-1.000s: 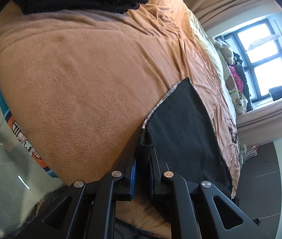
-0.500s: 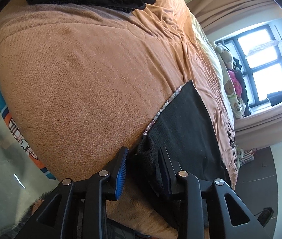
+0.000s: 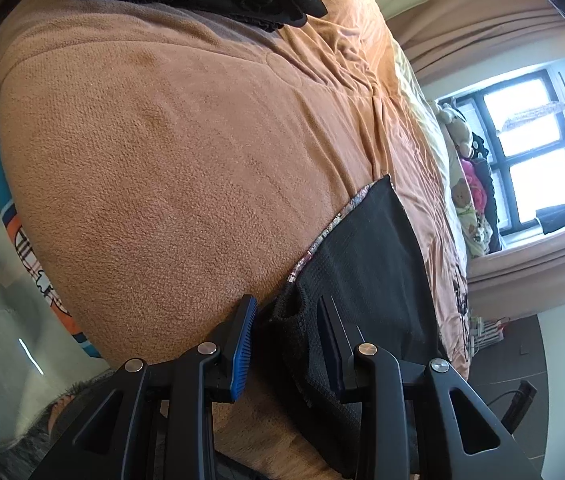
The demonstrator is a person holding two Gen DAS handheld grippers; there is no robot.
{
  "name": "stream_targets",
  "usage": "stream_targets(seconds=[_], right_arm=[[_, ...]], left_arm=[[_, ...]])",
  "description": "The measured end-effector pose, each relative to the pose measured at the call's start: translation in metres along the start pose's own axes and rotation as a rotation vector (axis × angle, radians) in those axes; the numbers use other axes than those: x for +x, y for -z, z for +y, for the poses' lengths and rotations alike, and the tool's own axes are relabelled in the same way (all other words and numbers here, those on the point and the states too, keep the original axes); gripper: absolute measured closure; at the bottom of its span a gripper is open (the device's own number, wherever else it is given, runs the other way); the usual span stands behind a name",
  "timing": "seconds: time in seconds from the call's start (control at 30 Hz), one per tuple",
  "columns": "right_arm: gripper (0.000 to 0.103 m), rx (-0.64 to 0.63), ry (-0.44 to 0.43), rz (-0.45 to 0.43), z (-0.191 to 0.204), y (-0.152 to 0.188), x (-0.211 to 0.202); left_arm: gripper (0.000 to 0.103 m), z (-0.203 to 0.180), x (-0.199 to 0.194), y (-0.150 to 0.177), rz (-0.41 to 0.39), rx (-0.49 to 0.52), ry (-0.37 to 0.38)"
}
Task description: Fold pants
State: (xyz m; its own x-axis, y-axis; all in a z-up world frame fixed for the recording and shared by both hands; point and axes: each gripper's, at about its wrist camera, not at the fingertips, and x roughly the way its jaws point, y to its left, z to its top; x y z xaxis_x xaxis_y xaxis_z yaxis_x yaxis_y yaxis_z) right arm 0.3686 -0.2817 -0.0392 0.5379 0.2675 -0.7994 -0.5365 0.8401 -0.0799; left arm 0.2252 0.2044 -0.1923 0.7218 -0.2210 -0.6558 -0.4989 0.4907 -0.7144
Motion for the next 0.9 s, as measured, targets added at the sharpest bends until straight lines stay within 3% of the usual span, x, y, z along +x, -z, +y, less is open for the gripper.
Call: stream_targets(seconds=[0.37,0.4,0.47,0.5,0.63,0.9], right_arm=[[0.048,-0.181,0.095,0.082,0.012,-0.042,0.072],[0.051,-0.19,0.093,0.085,0.012,-0.044,0.075],[0.074,-0.196,0.103,0.099,0.009,-0.048,0.085],[0.077,-0.184,0.104,0.098,0.005,-0.051,0.088],[0.084,-0.127,0.092,0.098,-0.008,-0.06,0.102],[0.084,-0.045,0.125,0.119,-0.015,-0.068,0.115]], left_arm=[[0.07,-0.004,0.003,-0.002,0.006,-0.007,-0.027],[0.07,-0.005,0.003,-0.002,0.009,-0.01,-0.03],[0.07,-0.006,0.003,-0.002,0.016,-0.012,-0.036],[0.07,-0.007,0.004,-0.001,0.02,-0.012,-0.039],[0.07,-0.009,0.004,0.002,0.046,-0.004,-0.042],[0.068,-0.006,0.008,0.008,0.059,-0.027,-0.018]])
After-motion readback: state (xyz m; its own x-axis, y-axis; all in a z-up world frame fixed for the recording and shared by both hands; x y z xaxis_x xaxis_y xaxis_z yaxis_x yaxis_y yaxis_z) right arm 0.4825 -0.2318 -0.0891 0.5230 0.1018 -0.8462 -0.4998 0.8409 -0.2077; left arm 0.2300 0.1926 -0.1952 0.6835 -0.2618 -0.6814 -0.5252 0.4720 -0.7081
